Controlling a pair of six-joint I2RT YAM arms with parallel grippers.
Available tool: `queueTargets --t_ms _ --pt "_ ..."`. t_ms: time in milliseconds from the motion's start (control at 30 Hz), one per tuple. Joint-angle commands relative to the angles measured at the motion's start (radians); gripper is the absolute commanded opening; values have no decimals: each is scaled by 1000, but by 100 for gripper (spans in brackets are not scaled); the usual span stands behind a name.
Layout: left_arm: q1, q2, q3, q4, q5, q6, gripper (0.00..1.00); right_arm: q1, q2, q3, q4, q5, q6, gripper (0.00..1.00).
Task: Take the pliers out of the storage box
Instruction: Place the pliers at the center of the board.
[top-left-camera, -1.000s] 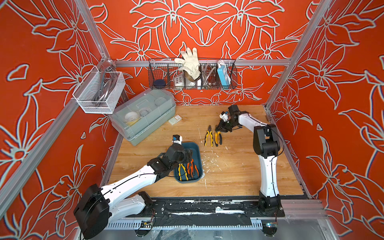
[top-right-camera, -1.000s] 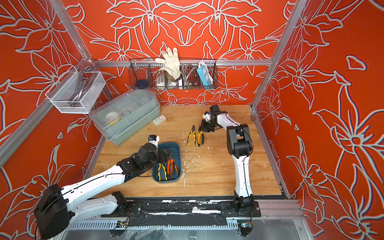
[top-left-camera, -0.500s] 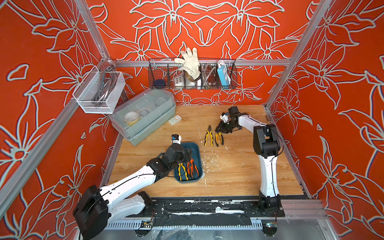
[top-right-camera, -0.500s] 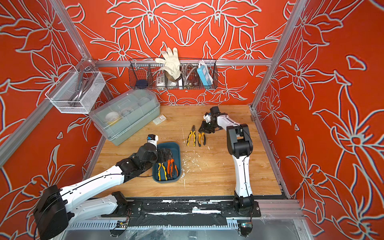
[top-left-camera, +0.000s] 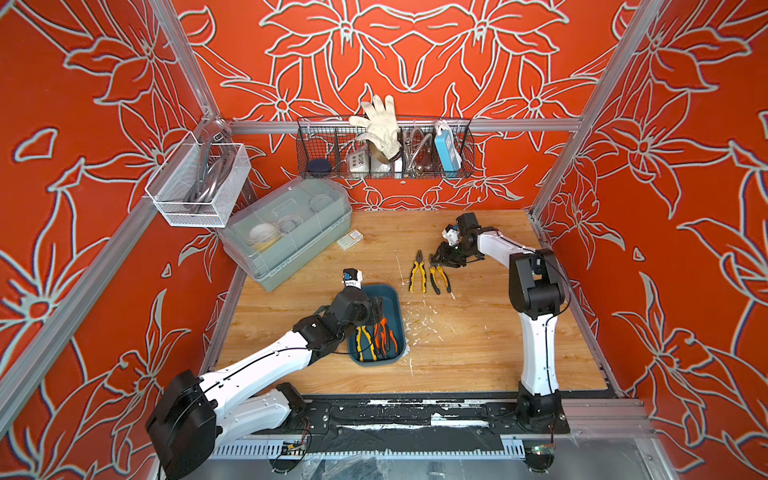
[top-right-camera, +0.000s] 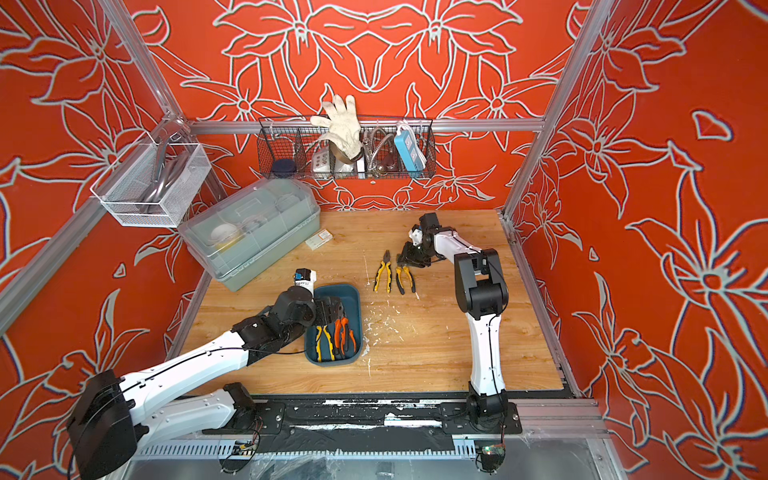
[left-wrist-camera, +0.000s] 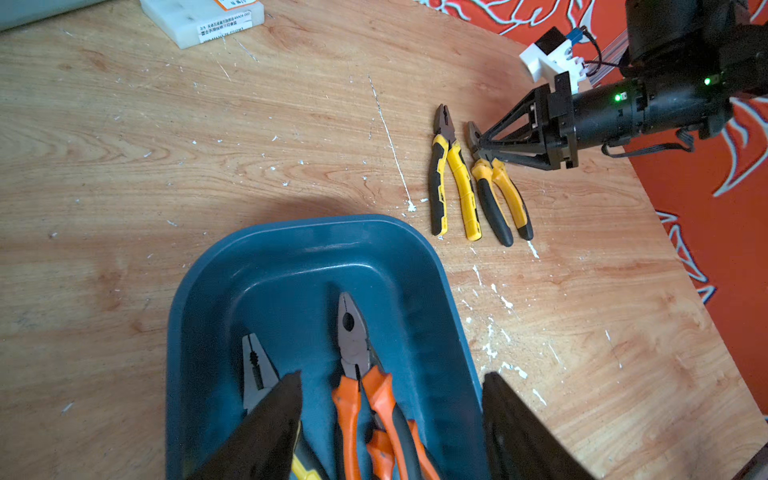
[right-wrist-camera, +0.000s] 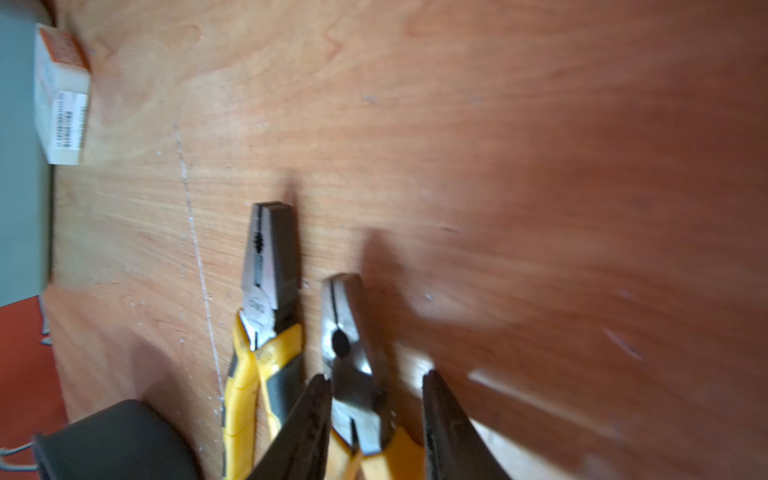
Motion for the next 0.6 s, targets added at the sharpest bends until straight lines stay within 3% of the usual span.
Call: queueTargets --t_ms 0,200,367,567 --pt "6 -8 -2 2 -12 15 69 -4 -61 -59 -76 145 33 41" --pt "6 12 4 2 -15 24 69 21 -310 -332 124 243 131 42" --pt "6 18 7 -1 -17 27 70 100 -504 -556 246 301 118 45" --pt "5 32 10 6 10 19 70 165 -606 -717 399 334 100 45"
